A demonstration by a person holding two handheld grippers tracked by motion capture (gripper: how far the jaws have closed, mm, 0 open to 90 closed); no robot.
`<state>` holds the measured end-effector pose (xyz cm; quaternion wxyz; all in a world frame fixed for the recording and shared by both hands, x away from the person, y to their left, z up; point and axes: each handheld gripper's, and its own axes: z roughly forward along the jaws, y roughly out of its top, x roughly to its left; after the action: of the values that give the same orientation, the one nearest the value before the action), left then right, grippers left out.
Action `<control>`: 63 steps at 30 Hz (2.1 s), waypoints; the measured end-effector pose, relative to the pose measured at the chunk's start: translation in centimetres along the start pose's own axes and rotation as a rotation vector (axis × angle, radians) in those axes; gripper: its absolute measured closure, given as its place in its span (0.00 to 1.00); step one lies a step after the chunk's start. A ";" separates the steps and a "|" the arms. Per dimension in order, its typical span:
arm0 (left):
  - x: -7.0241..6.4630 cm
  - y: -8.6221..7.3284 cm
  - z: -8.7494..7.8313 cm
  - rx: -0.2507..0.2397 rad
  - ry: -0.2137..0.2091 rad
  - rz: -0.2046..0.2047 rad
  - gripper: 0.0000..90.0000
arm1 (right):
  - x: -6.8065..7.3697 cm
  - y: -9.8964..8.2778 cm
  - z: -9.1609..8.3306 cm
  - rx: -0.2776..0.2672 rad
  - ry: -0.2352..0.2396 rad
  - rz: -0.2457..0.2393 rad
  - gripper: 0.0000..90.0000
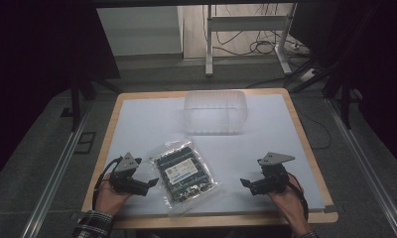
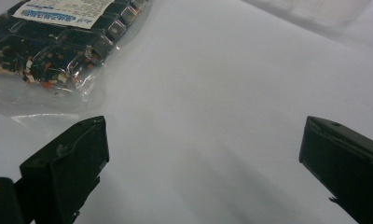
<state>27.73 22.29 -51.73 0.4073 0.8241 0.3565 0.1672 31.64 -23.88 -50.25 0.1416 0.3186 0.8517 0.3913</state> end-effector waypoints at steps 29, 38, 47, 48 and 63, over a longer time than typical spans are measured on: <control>-2.0 0.1 2.1 0.155 -0.333 0.153 1.00 | 0.0 0.0 -0.1 0.003 0.003 -0.004 0.04; -3.3 0.5 3.3 0.178 -0.362 0.196 1.00 | 0.1 0.0 0.1 0.009 0.002 -0.008 0.04; -4.7 0.8 4.0 0.173 -0.401 0.228 1.00 | 0.1 0.0 0.2 0.014 0.006 -0.011 0.04; -5.2 1.0 4.4 0.169 -0.419 0.230 1.00 | 0.1 0.0 0.3 0.017 0.006 -0.010 0.04; -7.9 3.1 6.2 0.181 -0.334 0.243 1.00 | 0.1 0.0 0.4 0.027 0.009 -0.005 0.04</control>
<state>27.21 11.90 -52.96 0.3617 0.9104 0.1960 0.0436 31.74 -23.58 -50.56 0.1345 0.3168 0.8582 0.3809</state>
